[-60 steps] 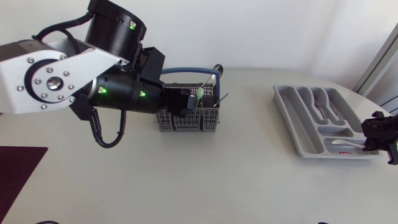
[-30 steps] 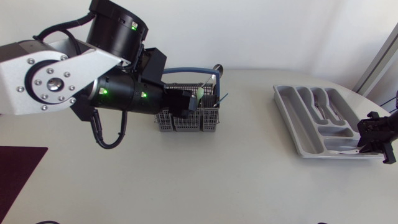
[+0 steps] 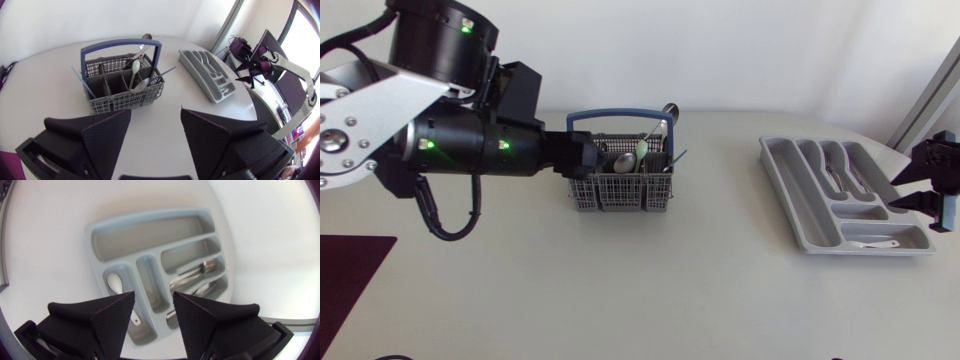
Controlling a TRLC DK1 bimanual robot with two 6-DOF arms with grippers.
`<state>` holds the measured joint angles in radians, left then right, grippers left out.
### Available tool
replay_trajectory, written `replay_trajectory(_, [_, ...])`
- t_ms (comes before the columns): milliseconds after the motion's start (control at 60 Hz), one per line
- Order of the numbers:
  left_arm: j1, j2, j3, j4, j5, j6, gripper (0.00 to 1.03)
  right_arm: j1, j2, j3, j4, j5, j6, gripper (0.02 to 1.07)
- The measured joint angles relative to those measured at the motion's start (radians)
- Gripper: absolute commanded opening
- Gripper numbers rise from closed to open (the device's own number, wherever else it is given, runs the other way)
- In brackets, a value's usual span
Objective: Sort the cutlery from the basket into the organizer compartments.
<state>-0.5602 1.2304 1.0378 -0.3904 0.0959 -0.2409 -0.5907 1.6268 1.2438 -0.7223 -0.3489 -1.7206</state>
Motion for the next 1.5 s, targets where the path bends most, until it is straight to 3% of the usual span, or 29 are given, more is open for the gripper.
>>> replay_trajectory(150, [0.086, -0.025, -0.045, 0.000, 0.006, 0.029, 0.69, 0.163, -0.114, -0.095, -0.003, -0.066, 0.226, 0.62])
replay_trajectory(233, [0.124, -0.039, -0.072, -0.001, 0.014, 0.043, 0.69, 0.257, -0.161, -0.140, 0.001, -0.089, 0.351, 0.69])
replay_trajectory(317, [0.160, -0.055, -0.093, 0.002, 0.031, 0.062, 0.69, 0.352, -0.191, -0.169, 0.032, -0.108, 0.486, 0.69])
replay_trajectory(583, [0.370, -0.054, -0.169, 0.111, 0.133, 0.112, 0.68, 0.611, -0.159, -0.248, 0.302, -0.073, 0.856, 0.69])
replay_trajectory(733, [0.431, 0.041, -0.183, 0.190, 0.185, 0.123, 0.68, 0.687, -0.065, -0.247, 0.460, -0.062, 1.015, 0.69])
replay_trajectory(933, [0.465, 0.262, -0.163, 0.285, 0.241, 0.121, 0.68, 0.747, 0.098, -0.201, 0.567, -0.058, 1.200, 0.69])
replay_trajectory(1050, [0.507, 0.435, -0.087, 0.285, 0.325, 0.102, 0.52, 0.771, 0.183, -0.155, 0.613, -0.060, 1.287, 0.68])
replay_trajectory(1167, [0.547, 0.587, 0.016, 0.288, 0.411, 0.061, 0.24, 0.787, 0.251, -0.097, 0.637, -0.071, 1.358, 0.51])
replay_trajectory(1233, [0.554, 0.646, 0.063, 0.288, 0.444, 0.037, 0.13, 0.790, 0.282, -0.061, 0.652, -0.079, 1.397, 0.37])
replay_trajectory(1367, [0.549, 0.743, 0.151, 0.296, 0.527, -0.017, 0.10, 0.790, 0.350, 0.021, 0.663, -0.131, 1.470, 0.18])
replay_trajectory(1500, [0.527, 0.811, 0.214, 0.296, 0.574, -0.056, 0.10, 0.790, 0.418, 0.097, 0.668, -0.207, 1.549, 0.17])
